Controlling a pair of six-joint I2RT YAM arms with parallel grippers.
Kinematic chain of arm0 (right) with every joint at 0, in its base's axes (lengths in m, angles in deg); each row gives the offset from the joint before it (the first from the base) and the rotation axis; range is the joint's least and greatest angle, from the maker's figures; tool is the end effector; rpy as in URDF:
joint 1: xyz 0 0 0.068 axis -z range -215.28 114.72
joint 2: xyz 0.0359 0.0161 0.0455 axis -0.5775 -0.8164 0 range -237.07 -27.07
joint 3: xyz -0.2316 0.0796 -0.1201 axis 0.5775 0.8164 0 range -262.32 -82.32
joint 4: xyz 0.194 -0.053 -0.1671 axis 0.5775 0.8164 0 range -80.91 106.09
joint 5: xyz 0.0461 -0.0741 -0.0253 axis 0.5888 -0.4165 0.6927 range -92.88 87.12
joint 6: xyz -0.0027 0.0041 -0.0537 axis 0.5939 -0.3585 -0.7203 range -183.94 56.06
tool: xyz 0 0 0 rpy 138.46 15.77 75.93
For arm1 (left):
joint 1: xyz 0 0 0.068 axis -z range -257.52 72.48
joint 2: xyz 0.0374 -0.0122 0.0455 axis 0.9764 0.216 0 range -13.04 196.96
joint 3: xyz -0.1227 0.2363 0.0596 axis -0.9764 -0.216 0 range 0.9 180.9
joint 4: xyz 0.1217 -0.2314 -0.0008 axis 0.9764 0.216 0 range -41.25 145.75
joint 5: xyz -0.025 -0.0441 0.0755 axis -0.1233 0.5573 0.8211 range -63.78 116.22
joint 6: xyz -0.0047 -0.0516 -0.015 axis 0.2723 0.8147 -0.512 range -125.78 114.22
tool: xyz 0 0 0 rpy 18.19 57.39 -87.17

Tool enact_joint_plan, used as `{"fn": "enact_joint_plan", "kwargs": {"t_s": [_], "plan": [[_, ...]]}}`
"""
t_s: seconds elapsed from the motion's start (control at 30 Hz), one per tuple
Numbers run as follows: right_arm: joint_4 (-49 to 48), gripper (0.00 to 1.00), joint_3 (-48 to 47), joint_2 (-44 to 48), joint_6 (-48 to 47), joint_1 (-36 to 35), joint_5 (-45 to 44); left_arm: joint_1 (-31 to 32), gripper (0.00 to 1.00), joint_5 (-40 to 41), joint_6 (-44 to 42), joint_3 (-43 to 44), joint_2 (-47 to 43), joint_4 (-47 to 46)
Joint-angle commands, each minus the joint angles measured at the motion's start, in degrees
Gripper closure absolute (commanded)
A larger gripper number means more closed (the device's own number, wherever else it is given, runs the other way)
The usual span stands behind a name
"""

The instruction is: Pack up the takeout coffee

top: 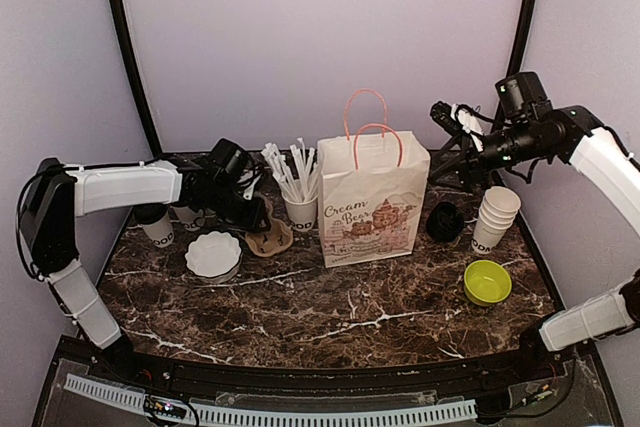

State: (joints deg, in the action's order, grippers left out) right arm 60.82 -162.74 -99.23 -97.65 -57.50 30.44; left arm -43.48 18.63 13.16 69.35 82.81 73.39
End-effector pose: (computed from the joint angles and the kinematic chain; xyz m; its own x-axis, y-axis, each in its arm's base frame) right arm 0.2224 0.1120 0.3880 -0.1495 -0.5620 -0.8135 -0.9233 0.3737 -0.0885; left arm 0.2951 -0.2050 0.2305 -0.8200 0.1658 -0.5479 0.3765 0.8771 -0.2981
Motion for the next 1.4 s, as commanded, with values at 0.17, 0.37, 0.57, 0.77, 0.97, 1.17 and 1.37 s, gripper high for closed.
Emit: {"fn": "enact_joint_plan", "kwargs": {"t_s": [0.17,0.37,0.57,0.77,0.97,1.17,1.37], "plan": [[-3.5,0.47,1.5,1.4,0.8,0.2,0.9,0.2,0.89,-2.1,1.5,-0.2,7.0,-4.6],[-4.1,0.47,2.1,1.2,1.1,0.2,0.9,1.4,0.89,-3.1,1.4,-0.4,8.9,-5.5],[-4.2,0.47,2.4,0.9,0.9,0.2,0.8,3.3,0.87,-3.0,2.2,-3.6,6.0,-4.8],[-4.3,0.47,2.4,0.2,0.9,0.2,1.2,6.6,0.86,-2.4,3.6,-6.8,1.9,-2.3],[-4.2,0.47,2.2,-0.2,0.9,0.2,1.4,10.4,0.86,-3.0,4.3,-10.0,-1.6,0.7],[-4.2,0.47,2.2,-0.7,0.9,0.2,1.6,12.9,0.85,-2.2,6.4,-16.2,-7.7,6.1],[-4.4,0.47,2.2,-1.1,1.3,0.3,1.9,13.2,0.85,0.4,9.0,-21.2,-17.1,12.3]]}}
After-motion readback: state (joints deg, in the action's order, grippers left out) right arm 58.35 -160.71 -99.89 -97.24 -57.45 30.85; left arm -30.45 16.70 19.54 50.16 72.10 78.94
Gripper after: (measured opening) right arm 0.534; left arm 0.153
